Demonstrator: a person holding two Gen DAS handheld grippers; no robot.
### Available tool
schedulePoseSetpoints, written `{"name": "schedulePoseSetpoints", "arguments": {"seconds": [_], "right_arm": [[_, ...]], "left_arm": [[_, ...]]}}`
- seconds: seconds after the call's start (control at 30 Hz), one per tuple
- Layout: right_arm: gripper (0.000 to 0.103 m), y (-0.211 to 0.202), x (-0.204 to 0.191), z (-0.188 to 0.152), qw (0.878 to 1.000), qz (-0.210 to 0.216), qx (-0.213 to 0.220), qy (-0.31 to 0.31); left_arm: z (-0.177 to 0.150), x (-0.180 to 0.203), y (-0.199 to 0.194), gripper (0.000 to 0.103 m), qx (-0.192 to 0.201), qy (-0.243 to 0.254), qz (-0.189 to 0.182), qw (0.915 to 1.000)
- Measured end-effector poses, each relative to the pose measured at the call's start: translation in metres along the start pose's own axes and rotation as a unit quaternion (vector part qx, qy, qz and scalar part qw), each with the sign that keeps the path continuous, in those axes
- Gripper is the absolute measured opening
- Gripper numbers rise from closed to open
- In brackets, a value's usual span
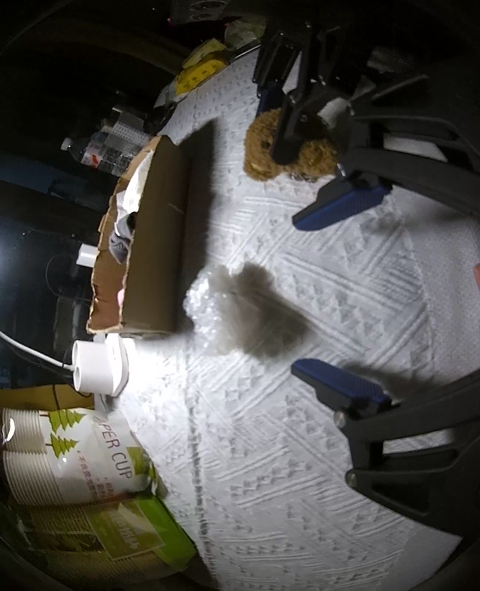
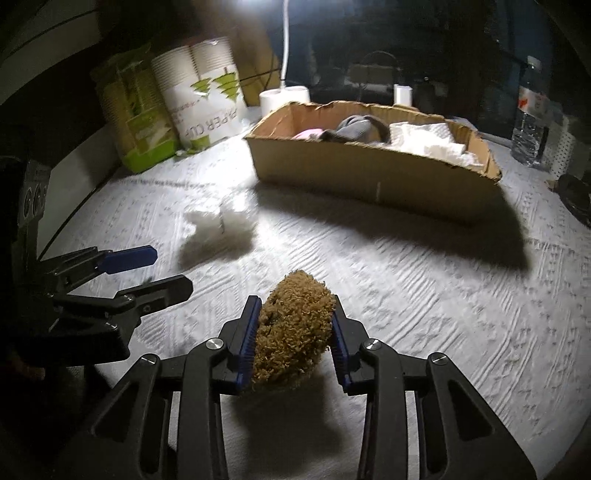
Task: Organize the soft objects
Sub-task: 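Grasp the clear bubble-wrap bundle with the left tool while the right tool holds the sponge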
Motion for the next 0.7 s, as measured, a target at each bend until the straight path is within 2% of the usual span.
{"name": "schedulePoseSetpoints", "arguments": {"seconds": [0.7], "right_arm": [[0.037, 0.024, 0.049, 0.045, 0.999, 0.002, 0.027, 0.036]], "left_arm": [[0.048, -0.007, 0.048, 0.073, 0.001, 0.006, 0.026, 0.9996]]}}
Point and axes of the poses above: each gripper's, at about its wrist camera, not at the fingertips, and y roughly the way its jaws point, x to its right, z to its top, the point moved 9 cm from there along y, roughly the way its jaws point, and after that the axes turned 15 degrees about x, right-handed, at the moved point
